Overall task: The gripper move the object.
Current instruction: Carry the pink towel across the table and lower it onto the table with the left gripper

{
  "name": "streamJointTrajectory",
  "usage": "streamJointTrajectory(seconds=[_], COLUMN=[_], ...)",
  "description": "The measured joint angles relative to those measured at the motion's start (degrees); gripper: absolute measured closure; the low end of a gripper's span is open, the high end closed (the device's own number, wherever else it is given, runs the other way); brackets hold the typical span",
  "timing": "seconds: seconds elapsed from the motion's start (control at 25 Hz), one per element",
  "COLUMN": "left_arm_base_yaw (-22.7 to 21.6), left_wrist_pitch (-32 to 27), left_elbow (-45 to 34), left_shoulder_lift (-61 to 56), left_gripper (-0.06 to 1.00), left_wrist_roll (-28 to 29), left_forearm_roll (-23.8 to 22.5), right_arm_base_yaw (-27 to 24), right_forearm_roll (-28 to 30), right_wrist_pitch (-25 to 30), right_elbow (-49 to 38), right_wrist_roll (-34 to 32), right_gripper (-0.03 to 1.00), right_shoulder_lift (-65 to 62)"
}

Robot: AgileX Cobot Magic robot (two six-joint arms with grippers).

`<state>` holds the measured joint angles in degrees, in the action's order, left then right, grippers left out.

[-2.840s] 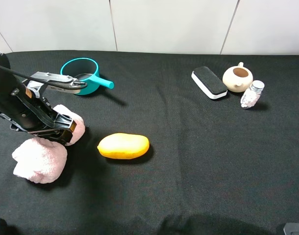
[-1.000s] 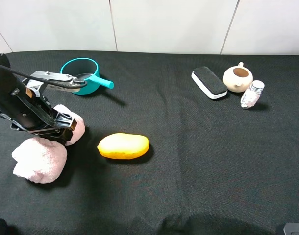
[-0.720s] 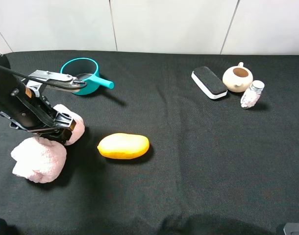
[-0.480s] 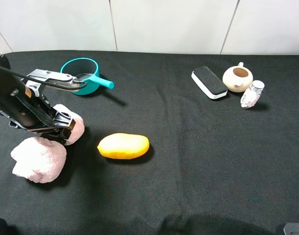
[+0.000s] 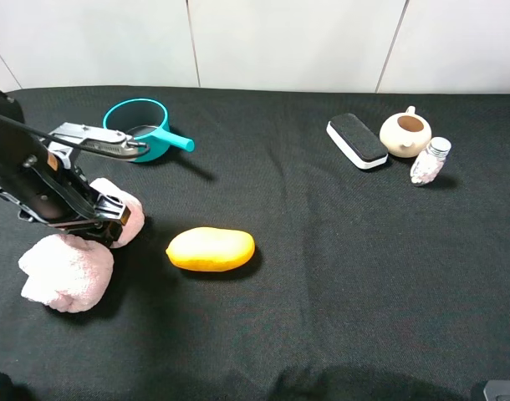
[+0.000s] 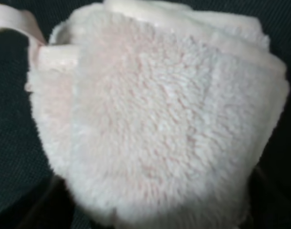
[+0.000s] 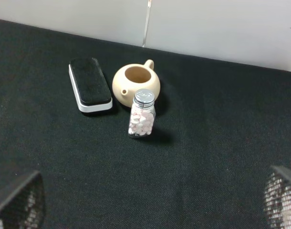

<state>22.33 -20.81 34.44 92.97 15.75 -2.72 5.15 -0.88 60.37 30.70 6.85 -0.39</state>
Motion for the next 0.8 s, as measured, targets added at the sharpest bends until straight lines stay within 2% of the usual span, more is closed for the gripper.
streamJointTrajectory(seconds=[0.16,0.8], left_arm_base_yaw=[0.0,0.0], left_wrist_pitch=[1.19,3.1], left_elbow=[0.0,0.02], left_shoulder_lift=[0.95,3.53], left_gripper=[0.18,0.18], left_wrist_roll=[-1.34,-1.71], left_forearm_roll=[1.63,1.81], right_arm_base_yaw=[0.0,0.0], right_forearm_roll=[0.0,0.0], right_wrist_pitch=[0.0,0.0], right_elbow=[0.0,0.0], right_wrist_roll=[0.0,0.0], right_gripper=[0.27,0.27], right_shoulder_lift=[0.0,0.0])
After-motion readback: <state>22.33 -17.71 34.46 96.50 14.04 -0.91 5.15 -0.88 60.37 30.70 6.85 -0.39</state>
